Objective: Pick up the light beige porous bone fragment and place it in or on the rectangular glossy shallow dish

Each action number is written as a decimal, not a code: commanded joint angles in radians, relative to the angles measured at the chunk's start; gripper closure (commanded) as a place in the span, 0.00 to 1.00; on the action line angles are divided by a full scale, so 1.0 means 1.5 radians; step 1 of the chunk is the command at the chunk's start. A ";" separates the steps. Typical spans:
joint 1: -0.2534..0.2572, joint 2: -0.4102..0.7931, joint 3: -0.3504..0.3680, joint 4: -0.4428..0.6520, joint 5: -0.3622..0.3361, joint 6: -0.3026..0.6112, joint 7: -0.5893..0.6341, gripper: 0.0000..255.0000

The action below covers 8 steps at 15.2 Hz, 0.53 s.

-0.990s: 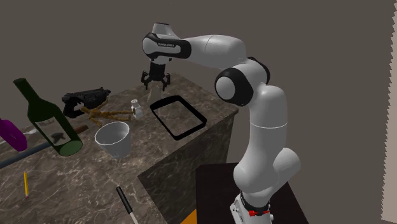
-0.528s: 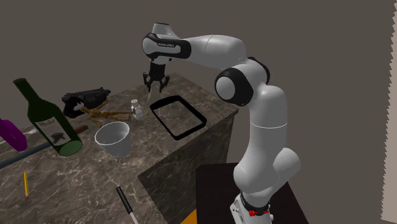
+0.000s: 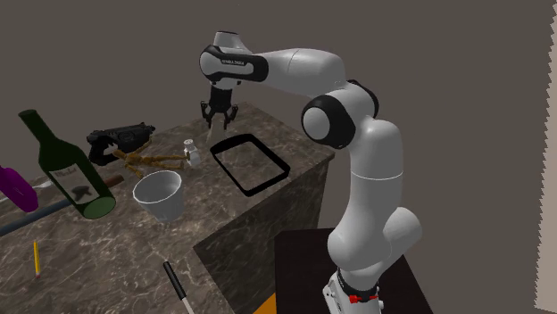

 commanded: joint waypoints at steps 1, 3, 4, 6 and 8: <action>0.002 0.001 0.001 0.015 -0.001 -0.013 0.003 1.00; 0.003 0.004 0.001 0.037 -0.003 -0.032 0.007 1.00; 0.004 0.006 0.001 0.048 -0.004 -0.042 0.009 1.00; 0.007 0.009 0.001 0.071 -0.006 -0.061 0.014 1.00; 0.009 0.014 0.002 0.096 -0.008 -0.081 0.018 1.00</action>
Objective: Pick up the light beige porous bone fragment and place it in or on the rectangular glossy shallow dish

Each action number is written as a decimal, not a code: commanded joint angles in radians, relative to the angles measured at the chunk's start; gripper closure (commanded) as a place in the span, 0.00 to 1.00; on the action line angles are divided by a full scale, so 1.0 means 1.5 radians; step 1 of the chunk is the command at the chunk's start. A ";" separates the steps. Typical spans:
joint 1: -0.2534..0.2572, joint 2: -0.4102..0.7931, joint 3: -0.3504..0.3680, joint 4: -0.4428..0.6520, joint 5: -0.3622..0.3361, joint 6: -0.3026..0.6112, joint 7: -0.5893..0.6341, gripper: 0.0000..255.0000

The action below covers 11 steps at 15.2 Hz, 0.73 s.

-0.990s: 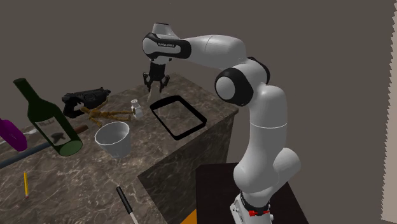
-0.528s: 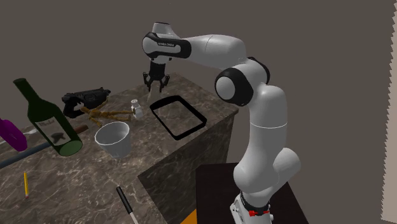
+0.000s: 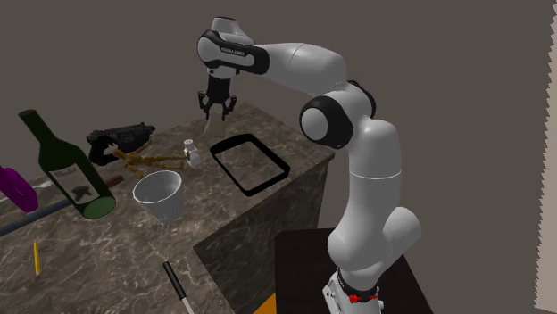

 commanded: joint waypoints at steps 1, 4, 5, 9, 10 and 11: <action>0.002 0.004 0.000 0.024 -0.002 -0.020 0.004 1.00; 0.008 0.015 0.001 0.067 -0.007 -0.051 0.011 1.00; 0.010 0.019 0.001 0.082 -0.009 -0.062 0.014 1.00; 0.021 0.041 0.001 0.152 -0.018 -0.110 0.025 1.00; 0.024 0.047 0.001 0.171 -0.020 -0.122 0.028 1.00; 0.027 0.052 0.001 0.184 -0.022 -0.131 0.030 1.00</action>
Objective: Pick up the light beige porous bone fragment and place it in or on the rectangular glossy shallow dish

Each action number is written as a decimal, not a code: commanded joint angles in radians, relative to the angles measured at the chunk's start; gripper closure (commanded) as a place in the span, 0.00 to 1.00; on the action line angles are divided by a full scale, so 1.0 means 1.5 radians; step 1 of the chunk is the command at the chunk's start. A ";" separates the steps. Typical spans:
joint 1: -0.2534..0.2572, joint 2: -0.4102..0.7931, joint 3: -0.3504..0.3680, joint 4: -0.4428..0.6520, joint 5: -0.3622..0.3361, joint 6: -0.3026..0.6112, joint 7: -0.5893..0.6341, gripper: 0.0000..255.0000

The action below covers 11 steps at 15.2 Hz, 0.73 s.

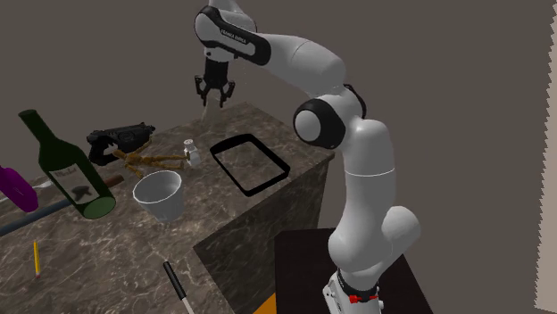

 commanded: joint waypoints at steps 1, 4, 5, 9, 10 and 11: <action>-0.016 -0.042 0.003 -0.051 0.015 0.009 -0.006 1.00; -0.060 -0.155 0.005 -0.195 0.062 0.042 -0.034 1.00; -0.070 -0.189 0.003 -0.234 0.076 0.047 -0.045 1.00; -0.101 -0.315 -0.012 -0.365 0.131 0.052 -0.087 1.00; -0.106 -0.344 -0.017 -0.393 0.142 0.050 -0.097 1.00; -0.110 -0.373 -0.024 -0.419 0.153 0.046 -0.107 1.00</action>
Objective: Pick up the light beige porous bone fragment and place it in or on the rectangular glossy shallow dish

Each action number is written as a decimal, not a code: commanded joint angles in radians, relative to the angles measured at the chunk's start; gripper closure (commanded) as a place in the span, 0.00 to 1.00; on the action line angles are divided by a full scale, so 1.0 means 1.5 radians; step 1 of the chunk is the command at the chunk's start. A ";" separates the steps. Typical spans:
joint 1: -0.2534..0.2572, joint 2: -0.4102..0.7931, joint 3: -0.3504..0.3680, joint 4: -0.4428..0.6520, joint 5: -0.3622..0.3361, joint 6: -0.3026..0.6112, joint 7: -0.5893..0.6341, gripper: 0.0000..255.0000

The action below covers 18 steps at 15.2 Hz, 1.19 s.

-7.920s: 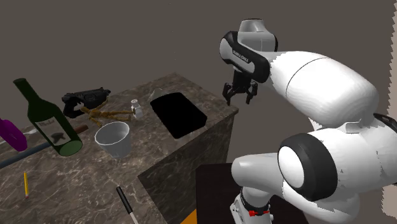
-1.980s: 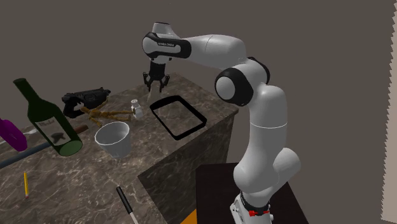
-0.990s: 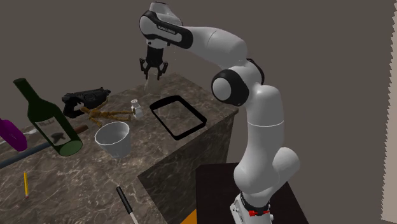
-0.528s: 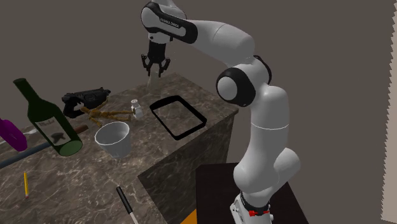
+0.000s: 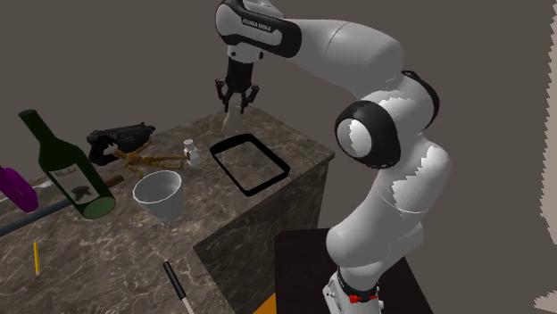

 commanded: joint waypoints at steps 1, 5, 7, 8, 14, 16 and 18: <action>-0.007 -0.060 -0.011 -0.051 0.022 -0.009 -0.017 1.00; -0.012 -0.158 -0.039 -0.133 0.051 -0.033 -0.050 1.00; -0.011 -0.164 -0.039 -0.156 0.053 -0.016 -0.055 1.00; -0.010 -0.167 -0.039 -0.167 0.054 -0.007 -0.058 1.00; -0.008 -0.179 -0.035 -0.232 0.060 0.043 -0.073 1.00; -0.007 -0.182 -0.034 -0.252 0.062 0.060 -0.078 1.00; -0.007 -0.185 -0.032 -0.272 0.064 0.077 -0.083 1.00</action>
